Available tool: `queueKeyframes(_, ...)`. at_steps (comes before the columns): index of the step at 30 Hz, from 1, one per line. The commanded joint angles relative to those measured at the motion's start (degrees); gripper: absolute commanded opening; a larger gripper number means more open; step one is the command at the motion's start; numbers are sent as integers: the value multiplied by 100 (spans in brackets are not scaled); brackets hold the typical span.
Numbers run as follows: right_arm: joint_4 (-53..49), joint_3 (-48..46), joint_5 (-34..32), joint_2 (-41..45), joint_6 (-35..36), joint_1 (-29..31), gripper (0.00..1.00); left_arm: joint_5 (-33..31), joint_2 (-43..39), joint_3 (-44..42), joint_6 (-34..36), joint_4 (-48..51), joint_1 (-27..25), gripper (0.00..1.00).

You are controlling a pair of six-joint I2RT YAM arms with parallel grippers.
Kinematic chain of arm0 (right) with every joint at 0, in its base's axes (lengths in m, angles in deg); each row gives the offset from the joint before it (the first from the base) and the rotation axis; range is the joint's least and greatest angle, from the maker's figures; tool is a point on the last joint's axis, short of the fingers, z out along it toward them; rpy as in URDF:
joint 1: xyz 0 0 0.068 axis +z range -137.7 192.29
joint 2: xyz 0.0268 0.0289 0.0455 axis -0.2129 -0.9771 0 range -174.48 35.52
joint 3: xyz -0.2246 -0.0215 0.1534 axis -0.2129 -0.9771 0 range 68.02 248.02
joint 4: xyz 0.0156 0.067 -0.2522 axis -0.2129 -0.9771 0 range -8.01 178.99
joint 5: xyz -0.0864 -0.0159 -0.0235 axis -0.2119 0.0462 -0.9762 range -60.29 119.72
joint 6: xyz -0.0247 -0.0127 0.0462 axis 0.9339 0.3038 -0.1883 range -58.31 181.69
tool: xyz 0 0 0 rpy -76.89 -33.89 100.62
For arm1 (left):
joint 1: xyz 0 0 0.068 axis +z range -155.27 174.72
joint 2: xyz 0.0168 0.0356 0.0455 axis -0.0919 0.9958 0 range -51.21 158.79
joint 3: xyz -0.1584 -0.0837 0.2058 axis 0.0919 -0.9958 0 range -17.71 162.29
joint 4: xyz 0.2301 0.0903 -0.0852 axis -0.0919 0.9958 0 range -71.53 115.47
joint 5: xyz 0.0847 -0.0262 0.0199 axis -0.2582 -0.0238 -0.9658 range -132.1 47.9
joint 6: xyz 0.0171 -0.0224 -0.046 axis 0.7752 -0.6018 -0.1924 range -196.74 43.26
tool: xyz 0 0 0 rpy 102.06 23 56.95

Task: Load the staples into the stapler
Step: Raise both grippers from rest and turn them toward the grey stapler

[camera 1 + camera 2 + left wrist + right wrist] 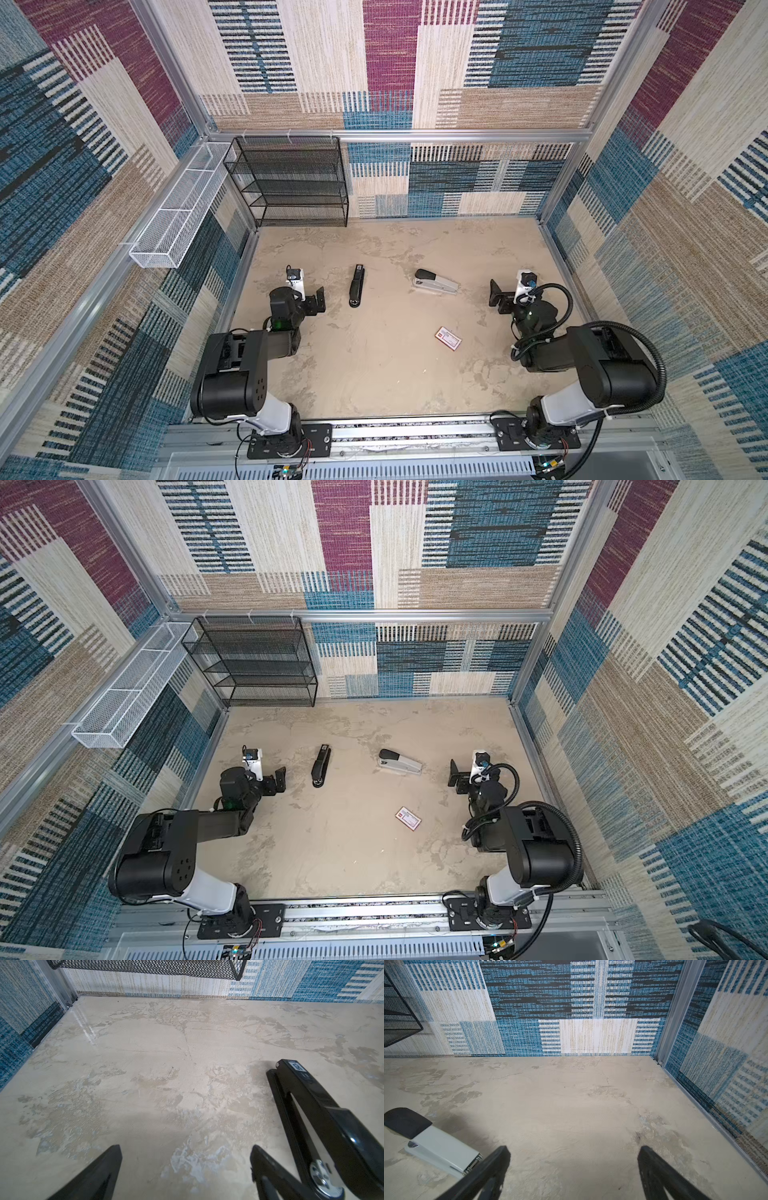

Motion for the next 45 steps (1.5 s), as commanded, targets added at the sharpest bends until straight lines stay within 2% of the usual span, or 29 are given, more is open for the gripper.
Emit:
queueKeyframes(1, 317, 41, 70, -12, 24, 5, 100, 37, 16, 34, 131, -259, 1, 99)
queueKeyframes(35, 324, 30, 71, -4, 15, 7, 99, 59, 3, 19, 115, -272, 1, 99)
queueKeyframes(37, 227, 61, -158, 92, -71, 8, 100, 108, -24, -20, 119, -342, 1, 99)
queueKeyframes(41, -1201, 631, -446, 675, -161, 7, 100, -218, -380, 246, 103, 374, -58, 99)
queueKeyframes(45, -1744, 785, -472, 1090, -291, 2, 100, -550, -718, 784, 102, 1615, -144, 99)
